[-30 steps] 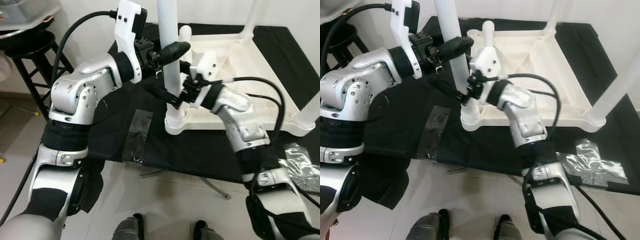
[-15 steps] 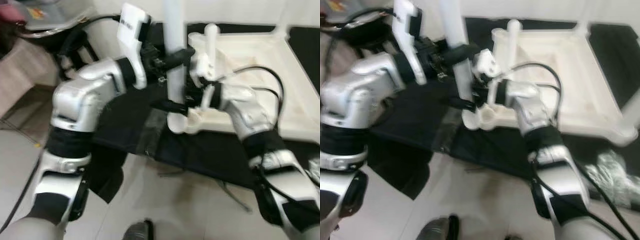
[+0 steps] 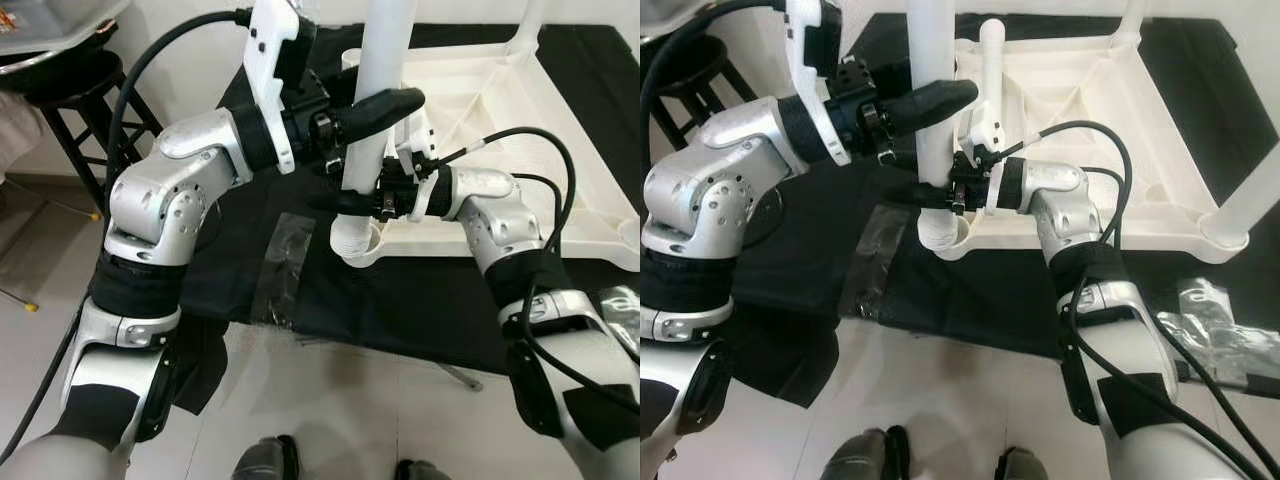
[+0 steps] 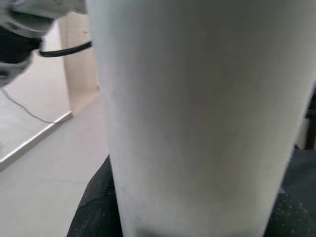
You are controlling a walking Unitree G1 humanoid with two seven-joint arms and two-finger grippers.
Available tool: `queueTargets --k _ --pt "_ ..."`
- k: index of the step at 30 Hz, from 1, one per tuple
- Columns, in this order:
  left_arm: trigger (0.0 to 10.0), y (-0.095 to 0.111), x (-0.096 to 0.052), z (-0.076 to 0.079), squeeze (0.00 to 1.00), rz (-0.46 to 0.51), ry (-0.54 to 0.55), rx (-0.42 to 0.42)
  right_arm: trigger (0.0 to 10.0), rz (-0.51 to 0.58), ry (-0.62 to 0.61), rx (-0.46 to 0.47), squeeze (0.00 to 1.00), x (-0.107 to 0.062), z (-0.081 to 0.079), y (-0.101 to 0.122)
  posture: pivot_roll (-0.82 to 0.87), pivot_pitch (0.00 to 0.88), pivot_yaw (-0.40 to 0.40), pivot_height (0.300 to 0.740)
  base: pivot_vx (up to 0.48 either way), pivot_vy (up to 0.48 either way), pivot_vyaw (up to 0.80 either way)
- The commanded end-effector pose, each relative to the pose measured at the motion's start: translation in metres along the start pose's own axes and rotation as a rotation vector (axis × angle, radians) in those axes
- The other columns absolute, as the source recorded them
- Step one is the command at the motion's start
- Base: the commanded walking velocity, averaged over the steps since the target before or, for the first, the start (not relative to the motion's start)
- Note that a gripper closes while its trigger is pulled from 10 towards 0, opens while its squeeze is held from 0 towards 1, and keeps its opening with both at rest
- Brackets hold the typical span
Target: Building children table
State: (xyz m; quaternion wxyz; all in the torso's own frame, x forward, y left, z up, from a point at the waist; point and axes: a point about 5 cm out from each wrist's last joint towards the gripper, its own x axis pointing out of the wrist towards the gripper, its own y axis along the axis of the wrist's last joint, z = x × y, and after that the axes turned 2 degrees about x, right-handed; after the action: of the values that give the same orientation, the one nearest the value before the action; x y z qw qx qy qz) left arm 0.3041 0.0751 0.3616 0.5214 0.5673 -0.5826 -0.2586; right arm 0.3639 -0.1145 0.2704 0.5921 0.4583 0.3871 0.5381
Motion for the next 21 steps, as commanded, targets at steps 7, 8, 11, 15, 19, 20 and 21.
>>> queueTargets --k 7,8,11,15,19,20,21 --pt "10.0 0.013 0.0 0.025 1.0 0.072 -0.293 -0.105 0.0 0.059 0.026 0.038 0.0 0.002 -0.003 -0.001 0.09 0.151 0.073 0.74 0.0 0.0 0.0" --pt "10.0 0.013 0.0 0.025 1.0 0.072 -0.293 -0.105 0.0 0.059 0.026 0.038 0.0 0.002 -0.003 -0.001 0.09 0.151 0.073 0.74 0.0 0.0 0.0" --pt "10.0 0.017 -0.003 0.02 1.0 0.089 -0.229 -0.091 0.0 0.075 0.025 0.037 0.0 0.003 -0.002 0.003 0.09 0.156 0.071 0.74 0.0 0.0 0.0" --pt "10.0 0.021 -0.025 -0.001 1.0 0.115 -0.002 -0.058 0.0 0.099 0.005 0.038 0.0 -0.004 0.004 0.011 0.1 0.183 0.055 0.74 0.0 0.0 0.0" --pt "10.0 0.011 -0.077 -0.017 1.0 0.077 0.282 -0.064 0.0 0.114 -0.027 0.046 0.0 -0.022 0.013 0.021 0.11 0.212 0.045 0.74 0.0 0.0 0.0" --pt "10.0 0.011 -0.077 -0.017 1.0 0.077 0.282 -0.064 0.0 0.114 -0.027 0.046 0.0 -0.022 0.013 0.021 0.11 0.212 0.045 0.74 0.0 0.0 0.0" --pt "10.0 0.01 -0.089 -0.018 1.0 0.063 0.338 -0.064 0.0 0.114 -0.03 0.046 0.0 -0.026 0.014 0.023 0.11 0.216 0.044 0.74 0.0 0.0 0.0"
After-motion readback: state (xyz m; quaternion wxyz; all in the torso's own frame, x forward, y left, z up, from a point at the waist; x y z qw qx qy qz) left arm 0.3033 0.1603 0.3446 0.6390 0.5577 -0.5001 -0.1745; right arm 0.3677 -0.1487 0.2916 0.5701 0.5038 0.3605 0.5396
